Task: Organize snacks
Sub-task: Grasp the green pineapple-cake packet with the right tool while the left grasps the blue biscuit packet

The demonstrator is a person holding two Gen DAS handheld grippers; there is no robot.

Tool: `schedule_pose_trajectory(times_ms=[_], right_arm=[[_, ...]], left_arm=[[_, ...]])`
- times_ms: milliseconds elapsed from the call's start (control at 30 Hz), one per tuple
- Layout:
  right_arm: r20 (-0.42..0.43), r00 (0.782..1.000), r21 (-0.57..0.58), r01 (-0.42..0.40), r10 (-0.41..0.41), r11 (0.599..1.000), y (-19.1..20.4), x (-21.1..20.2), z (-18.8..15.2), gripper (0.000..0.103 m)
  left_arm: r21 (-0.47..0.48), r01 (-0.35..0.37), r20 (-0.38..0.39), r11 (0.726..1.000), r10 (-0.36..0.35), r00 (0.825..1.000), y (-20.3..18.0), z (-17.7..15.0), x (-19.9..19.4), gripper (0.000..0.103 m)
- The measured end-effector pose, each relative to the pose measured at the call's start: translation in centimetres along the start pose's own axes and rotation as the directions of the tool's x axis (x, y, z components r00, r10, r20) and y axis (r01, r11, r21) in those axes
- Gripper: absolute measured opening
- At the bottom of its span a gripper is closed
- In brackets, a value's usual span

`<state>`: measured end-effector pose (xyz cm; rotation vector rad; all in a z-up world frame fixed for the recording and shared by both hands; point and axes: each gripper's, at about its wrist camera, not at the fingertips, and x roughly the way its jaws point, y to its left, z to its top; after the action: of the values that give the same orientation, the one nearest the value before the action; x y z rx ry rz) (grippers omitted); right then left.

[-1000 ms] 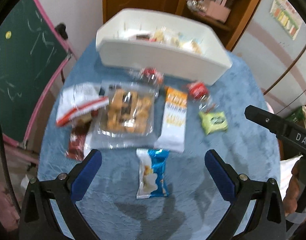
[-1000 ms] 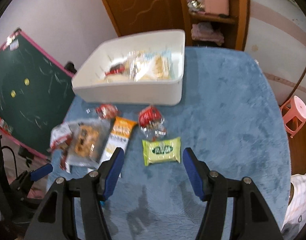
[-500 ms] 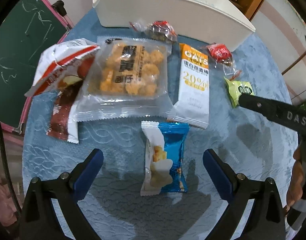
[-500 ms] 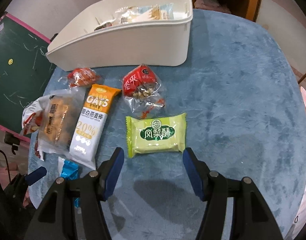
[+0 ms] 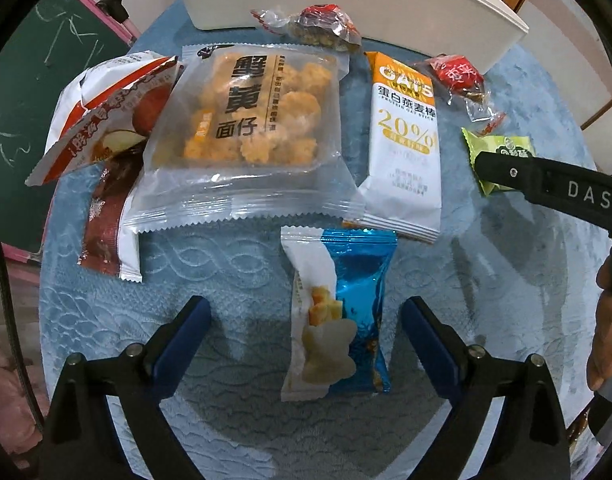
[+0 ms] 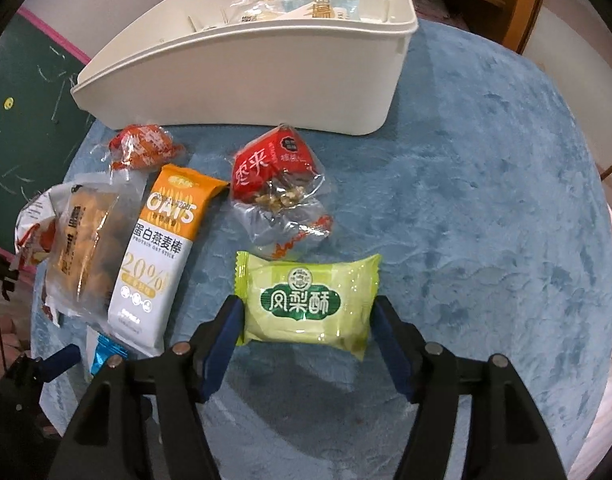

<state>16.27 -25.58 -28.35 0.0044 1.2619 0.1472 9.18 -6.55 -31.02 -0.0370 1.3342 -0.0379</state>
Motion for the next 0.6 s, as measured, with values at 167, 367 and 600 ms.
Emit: schedule_pose_trajectory(times_ms=[167, 367, 600], right_arm=[[0.003, 0.998, -0.054, 0.060, -0.060, 0.997, 2.0, 1.0, 0.4, 0.067], [0.006, 0.999, -0.026, 0.038, -0.038, 0.999, 2.4, 0.7, 0.3, 0.041], [-0.004, 1.000, 0.006, -0.006, 0.006, 1.000, 1.6, -0.9, -1.5, 0.018]], left_arm=[[0.002, -0.021, 0.000, 1.000, 0.021, 1.000, -0.3, 0.0, 0.2, 0.094], [0.060, -0.009, 0.028, 0.998, 0.008, 1.000, -0.9, 0.0, -1.2, 0.048], [0.017, 0.095, 0.019, 0.995, -0.095, 0.995, 0.1, 0.1, -2.3, 0.030]])
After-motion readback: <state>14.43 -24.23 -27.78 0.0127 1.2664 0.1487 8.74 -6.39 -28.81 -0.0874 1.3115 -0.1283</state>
